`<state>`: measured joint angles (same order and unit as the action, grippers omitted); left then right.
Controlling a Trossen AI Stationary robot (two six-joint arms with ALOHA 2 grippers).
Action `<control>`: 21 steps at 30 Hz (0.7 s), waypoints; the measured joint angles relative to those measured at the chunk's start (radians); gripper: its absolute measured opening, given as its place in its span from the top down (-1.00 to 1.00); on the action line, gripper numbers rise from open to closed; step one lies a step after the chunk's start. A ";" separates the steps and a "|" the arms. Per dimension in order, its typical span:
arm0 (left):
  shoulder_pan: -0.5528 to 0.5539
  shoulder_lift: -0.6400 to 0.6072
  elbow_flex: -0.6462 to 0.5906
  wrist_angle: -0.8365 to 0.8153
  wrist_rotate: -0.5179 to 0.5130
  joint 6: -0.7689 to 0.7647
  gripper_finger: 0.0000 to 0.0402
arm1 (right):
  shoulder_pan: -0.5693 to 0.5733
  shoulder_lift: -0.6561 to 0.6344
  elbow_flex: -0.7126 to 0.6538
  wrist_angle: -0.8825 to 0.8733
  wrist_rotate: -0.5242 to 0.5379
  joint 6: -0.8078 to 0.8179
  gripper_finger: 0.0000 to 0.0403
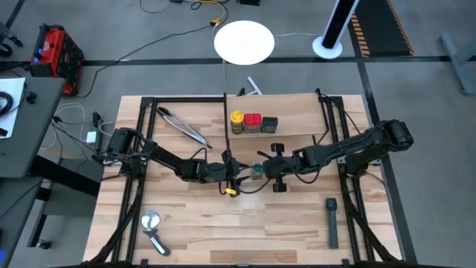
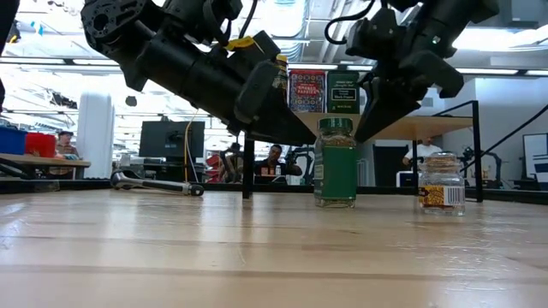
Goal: Shelf spices
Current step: Put the green seasoning bottle on the shelf
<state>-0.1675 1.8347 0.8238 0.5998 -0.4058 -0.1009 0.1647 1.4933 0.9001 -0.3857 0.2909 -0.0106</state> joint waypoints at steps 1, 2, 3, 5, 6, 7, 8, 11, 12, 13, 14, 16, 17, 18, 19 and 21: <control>0.000 0.000 0.000 -0.004 -0.023 0.002 0.00 | -0.003 0.000 0.000 0.000 0.000 0.000 0.98; 0.000 0.000 0.000 -0.007 -0.050 0.003 0.00 | -0.004 0.000 0.000 -0.001 0.000 0.000 0.98; 0.001 0.000 0.000 -0.011 -0.079 0.003 0.00 | -0.003 0.000 0.000 -0.006 0.000 0.001 0.98; 0.005 0.000 0.000 -0.017 -0.132 0.010 0.00 | 0.004 0.000 0.000 -0.015 -0.001 0.010 0.98; 0.007 0.000 0.000 -0.019 -0.152 0.010 0.00 | 0.010 0.000 0.000 -0.015 -0.002 0.015 0.98; 0.012 0.000 0.000 -0.019 -0.166 0.011 0.00 | 0.017 0.000 0.000 -0.014 -0.011 0.018 0.98; 0.018 0.000 0.000 -0.018 -0.173 0.012 0.00 | 0.025 0.000 0.000 -0.013 -0.028 0.024 0.98; 0.041 0.000 0.000 -0.018 -0.175 0.014 0.00 | 0.047 0.000 0.000 0.004 -0.054 0.037 0.98; 0.050 0.000 0.000 -0.018 -0.175 0.012 0.00 | 0.056 0.000 0.000 0.014 -0.054 0.037 0.98; 0.058 0.000 0.000 -0.018 -0.175 0.010 0.00 | 0.063 0.000 0.000 0.030 -0.054 0.037 0.98; 0.065 0.000 0.000 -0.018 -0.171 0.010 0.00 | 0.069 0.000 0.000 0.048 -0.054 0.036 0.98; 0.080 0.000 0.000 -0.014 -0.144 0.009 0.00 | 0.071 0.000 0.000 0.081 -0.054 0.029 0.98; 0.085 0.000 0.000 -0.009 -0.132 0.008 0.00 | 0.071 0.000 0.000 0.096 -0.055 0.025 0.98; 0.090 0.000 0.000 -0.006 -0.113 0.006 0.00 | 0.070 0.000 0.000 0.107 -0.055 0.019 0.98; 0.096 0.000 0.000 -0.004 -0.092 0.008 0.00 | 0.068 0.000 0.000 0.112 -0.054 0.013 0.98; 0.103 0.000 0.001 -0.005 -0.053 0.019 0.00 | 0.059 0.000 0.000 0.112 -0.054 0.006 0.98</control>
<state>-0.0642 1.8343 0.8245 0.5953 -0.4583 -0.0815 0.2236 1.4933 0.9001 -0.2735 0.2367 -0.0045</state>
